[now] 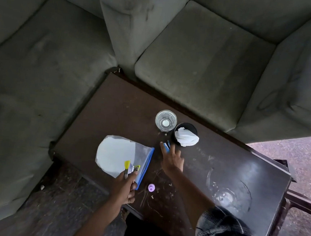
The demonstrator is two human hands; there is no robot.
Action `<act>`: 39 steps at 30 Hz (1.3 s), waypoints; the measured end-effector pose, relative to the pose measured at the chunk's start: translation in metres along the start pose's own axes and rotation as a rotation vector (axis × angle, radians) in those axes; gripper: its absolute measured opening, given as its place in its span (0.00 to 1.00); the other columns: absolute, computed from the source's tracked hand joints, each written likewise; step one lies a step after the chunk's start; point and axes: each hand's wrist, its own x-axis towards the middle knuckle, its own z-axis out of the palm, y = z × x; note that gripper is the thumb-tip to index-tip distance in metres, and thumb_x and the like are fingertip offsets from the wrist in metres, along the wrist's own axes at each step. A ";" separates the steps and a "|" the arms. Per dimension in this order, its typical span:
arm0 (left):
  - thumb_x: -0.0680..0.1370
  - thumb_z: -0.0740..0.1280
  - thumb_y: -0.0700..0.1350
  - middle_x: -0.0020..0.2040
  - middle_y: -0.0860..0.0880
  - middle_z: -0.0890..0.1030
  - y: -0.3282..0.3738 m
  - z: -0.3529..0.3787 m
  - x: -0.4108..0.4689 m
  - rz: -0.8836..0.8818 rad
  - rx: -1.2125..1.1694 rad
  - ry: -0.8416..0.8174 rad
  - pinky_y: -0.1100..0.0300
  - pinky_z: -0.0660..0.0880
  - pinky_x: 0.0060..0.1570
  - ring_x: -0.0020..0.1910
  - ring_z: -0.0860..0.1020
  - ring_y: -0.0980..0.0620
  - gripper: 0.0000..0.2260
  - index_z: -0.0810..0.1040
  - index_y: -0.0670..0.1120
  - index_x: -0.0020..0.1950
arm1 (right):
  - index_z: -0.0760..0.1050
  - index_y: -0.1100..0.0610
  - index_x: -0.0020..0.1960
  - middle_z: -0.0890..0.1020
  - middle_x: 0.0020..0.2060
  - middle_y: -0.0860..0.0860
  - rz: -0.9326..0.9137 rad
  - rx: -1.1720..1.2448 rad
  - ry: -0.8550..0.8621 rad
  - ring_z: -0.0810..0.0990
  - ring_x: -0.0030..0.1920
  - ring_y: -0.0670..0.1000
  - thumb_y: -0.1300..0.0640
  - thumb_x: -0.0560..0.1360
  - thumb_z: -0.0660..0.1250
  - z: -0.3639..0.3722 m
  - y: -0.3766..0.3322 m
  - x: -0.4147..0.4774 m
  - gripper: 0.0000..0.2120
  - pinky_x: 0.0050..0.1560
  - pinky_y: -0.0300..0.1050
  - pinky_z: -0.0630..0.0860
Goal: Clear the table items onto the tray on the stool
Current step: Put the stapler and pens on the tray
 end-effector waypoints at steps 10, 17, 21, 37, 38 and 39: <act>0.76 0.66 0.47 0.33 0.52 0.79 0.002 -0.024 -0.041 0.097 0.043 0.018 0.68 0.62 0.26 0.24 0.69 0.57 0.06 0.78 0.45 0.46 | 0.59 0.52 0.69 0.71 0.59 0.57 0.075 0.209 -0.082 0.78 0.52 0.61 0.61 0.76 0.59 0.030 0.048 -0.054 0.23 0.49 0.53 0.75; 0.76 0.67 0.50 0.31 0.53 0.80 0.004 -0.037 -0.096 0.224 0.259 -0.152 0.67 0.65 0.26 0.25 0.71 0.58 0.12 0.79 0.42 0.51 | 0.62 0.58 0.56 0.77 0.33 0.56 0.227 1.203 -0.113 0.72 0.22 0.48 0.73 0.72 0.61 -0.018 0.057 -0.157 0.18 0.22 0.37 0.68; 0.78 0.64 0.47 0.28 0.52 0.80 0.004 -0.038 -0.136 0.359 0.379 -0.344 0.68 0.62 0.25 0.22 0.66 0.59 0.07 0.75 0.45 0.51 | 0.65 0.58 0.56 0.77 0.37 0.56 0.112 1.620 0.014 0.79 0.28 0.53 0.74 0.73 0.61 -0.060 0.054 -0.240 0.17 0.27 0.42 0.77; 0.79 0.60 0.39 0.49 0.47 0.85 -0.093 0.017 -0.258 0.644 0.647 -0.867 0.68 0.66 0.24 0.27 0.73 0.59 0.12 0.73 0.48 0.60 | 0.69 0.56 0.59 0.83 0.51 0.60 -0.099 2.306 0.647 0.83 0.41 0.61 0.72 0.72 0.58 -0.017 0.069 -0.492 0.19 0.37 0.46 0.81; 0.79 0.60 0.38 0.47 0.48 0.85 -0.102 0.026 -0.264 0.651 0.637 -0.881 0.68 0.66 0.24 0.26 0.73 0.59 0.12 0.73 0.48 0.61 | 0.69 0.56 0.59 0.84 0.49 0.60 -0.105 2.331 0.697 0.84 0.41 0.61 0.72 0.72 0.59 -0.016 0.079 -0.500 0.19 0.38 0.46 0.81; 0.79 0.60 0.38 0.46 0.48 0.85 -0.112 0.037 -0.270 0.657 0.630 -0.894 0.68 0.65 0.23 0.25 0.72 0.60 0.12 0.73 0.48 0.61 | 0.68 0.57 0.60 0.84 0.49 0.60 -0.110 2.356 0.745 0.84 0.40 0.61 0.70 0.69 0.63 -0.016 0.090 -0.508 0.21 0.38 0.46 0.82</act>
